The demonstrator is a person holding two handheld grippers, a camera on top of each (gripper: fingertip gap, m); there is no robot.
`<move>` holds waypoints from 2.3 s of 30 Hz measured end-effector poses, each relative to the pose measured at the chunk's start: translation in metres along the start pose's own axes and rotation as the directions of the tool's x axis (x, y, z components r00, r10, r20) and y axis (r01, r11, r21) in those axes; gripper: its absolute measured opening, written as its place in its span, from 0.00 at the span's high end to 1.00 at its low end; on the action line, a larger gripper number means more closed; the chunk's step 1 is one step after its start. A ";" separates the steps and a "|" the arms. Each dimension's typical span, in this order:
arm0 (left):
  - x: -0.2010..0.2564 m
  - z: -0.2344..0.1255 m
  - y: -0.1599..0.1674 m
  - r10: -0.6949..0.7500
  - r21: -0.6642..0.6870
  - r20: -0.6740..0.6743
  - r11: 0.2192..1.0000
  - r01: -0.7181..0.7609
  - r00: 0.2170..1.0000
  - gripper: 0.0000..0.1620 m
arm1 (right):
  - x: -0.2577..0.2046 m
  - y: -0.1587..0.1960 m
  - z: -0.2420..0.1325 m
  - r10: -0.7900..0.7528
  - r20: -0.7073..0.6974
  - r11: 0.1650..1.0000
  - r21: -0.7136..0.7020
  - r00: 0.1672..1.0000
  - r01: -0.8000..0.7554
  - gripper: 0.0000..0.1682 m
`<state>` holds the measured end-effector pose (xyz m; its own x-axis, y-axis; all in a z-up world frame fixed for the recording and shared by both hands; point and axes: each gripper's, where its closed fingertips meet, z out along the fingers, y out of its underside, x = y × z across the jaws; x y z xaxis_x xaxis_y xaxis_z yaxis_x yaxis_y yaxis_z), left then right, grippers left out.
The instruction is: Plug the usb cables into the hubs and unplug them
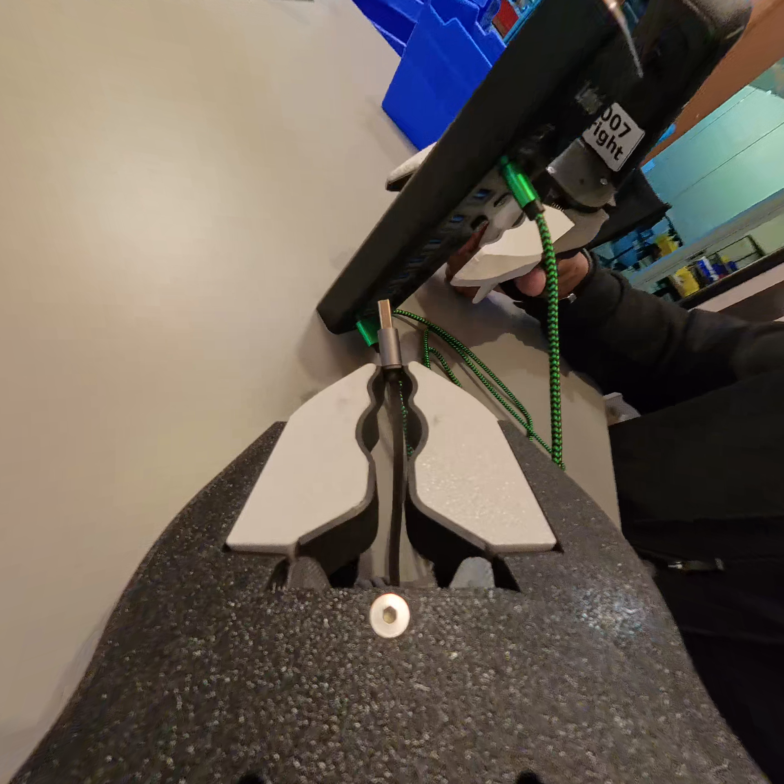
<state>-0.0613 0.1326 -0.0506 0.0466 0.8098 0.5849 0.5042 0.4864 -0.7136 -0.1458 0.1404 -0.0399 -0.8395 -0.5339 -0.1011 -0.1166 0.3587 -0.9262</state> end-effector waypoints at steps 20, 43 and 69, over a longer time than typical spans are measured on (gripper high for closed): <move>0.002 0.010 0.009 -0.131 -0.056 -0.091 0.990 0.126 0.987 0.96 | -0.013 0.013 0.011 -0.033 0.143 0.992 -0.115 0.989 0.050 0.75; 0.009 0.032 0.015 -0.276 -0.155 -0.185 0.956 0.249 0.943 0.95 | -0.013 0.013 0.025 -0.026 0.022 0.989 -0.144 0.999 0.029 0.83; 0.021 0.049 0.007 -0.589 -0.116 -0.301 0.803 0.585 0.749 0.96 | -0.017 0.017 0.010 0.081 -0.010 0.990 -0.116 0.997 -0.082 0.84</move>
<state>-0.0986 0.1694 -0.0618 -0.0022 0.2213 0.9752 0.5323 0.8258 -0.1862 -0.1285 0.1476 -0.0573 -0.8514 -0.4953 -0.1725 -0.1083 0.4878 -0.8662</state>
